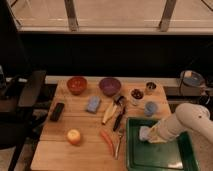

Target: Place towel in tray

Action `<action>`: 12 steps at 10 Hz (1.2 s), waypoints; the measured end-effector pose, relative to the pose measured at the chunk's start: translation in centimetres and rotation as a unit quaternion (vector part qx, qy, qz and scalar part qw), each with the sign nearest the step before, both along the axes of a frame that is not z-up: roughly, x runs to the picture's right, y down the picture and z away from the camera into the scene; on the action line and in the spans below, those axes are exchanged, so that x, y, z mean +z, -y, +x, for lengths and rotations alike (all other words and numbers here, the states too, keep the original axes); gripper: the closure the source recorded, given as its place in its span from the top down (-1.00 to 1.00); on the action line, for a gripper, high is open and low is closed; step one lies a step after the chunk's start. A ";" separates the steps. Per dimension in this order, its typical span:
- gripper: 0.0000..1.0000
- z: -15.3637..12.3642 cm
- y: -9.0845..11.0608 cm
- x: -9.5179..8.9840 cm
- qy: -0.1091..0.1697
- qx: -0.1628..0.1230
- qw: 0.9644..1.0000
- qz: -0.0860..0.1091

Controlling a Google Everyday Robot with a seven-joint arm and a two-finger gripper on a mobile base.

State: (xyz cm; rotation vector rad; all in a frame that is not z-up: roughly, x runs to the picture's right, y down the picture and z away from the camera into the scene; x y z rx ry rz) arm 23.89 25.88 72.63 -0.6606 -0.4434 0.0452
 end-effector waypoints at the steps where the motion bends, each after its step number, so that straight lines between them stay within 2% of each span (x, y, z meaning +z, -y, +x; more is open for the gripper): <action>1: -0.89 0.0 0.0 0.0 0.001 -0.002 1.000 0.001; 2: -0.96 -0.1 0.0 0.0 0.002 -0.003 1.000 0.001; 4: -0.77 -0.2 0.0 0.1 0.004 -0.005 1.000 -0.001; 10: 0.45 -0.2 -0.4 0.4 0.006 -0.003 1.000 -0.005; 11: 0.57 -0.2 -0.4 0.5 0.006 -0.003 1.000 -0.006; 12: 0.60 -0.2 -0.4 0.5 0.006 -0.002 1.000 -0.005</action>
